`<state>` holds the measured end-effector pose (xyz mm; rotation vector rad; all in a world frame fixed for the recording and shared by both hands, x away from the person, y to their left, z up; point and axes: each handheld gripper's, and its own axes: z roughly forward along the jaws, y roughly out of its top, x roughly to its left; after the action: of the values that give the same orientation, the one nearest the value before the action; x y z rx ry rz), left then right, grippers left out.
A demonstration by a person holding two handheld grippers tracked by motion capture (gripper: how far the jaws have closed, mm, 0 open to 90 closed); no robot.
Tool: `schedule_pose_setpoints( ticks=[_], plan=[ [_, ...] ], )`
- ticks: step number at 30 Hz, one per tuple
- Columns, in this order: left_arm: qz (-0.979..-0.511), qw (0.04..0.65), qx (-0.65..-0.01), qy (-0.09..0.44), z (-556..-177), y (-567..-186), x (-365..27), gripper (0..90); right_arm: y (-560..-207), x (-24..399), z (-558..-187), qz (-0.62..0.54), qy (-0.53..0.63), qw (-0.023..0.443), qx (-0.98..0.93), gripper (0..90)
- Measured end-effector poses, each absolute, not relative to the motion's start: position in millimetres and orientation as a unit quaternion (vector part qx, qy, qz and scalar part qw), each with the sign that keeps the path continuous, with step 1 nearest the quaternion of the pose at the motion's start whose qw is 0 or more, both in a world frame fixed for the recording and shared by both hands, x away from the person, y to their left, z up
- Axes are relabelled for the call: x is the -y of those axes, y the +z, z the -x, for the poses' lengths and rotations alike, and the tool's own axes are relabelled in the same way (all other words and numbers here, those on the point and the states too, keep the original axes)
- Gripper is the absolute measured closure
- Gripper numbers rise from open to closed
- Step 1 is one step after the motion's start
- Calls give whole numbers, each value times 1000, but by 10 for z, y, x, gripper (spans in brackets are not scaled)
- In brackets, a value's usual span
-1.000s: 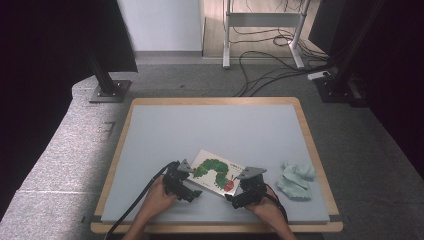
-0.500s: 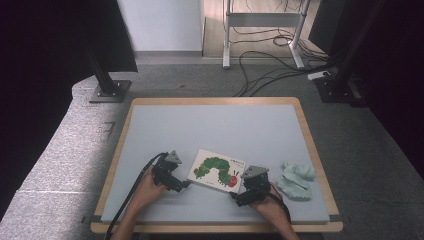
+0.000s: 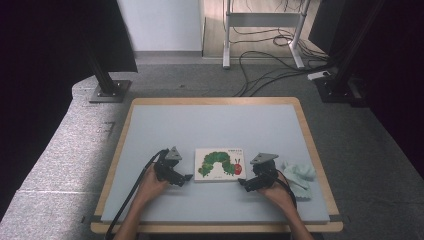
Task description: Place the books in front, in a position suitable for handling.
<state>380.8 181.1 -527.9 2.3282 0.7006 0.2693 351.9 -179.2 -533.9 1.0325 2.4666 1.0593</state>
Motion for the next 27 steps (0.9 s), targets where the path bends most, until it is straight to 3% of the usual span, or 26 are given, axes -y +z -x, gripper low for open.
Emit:
schedule_pose_setpoints(
  ticks=[3, 27],
  plan=[
    [-897, 344, -258, 98, -3799, -5278, -1808, 33, -5332, 1754, -3571, -340, 383, 106, -852, 0],
    [-903, 347, -236, 89, -3698, -5275, -1704, 60, -5243, 1458, -3970, -297, 389, 85, -868, 0]
  ],
)
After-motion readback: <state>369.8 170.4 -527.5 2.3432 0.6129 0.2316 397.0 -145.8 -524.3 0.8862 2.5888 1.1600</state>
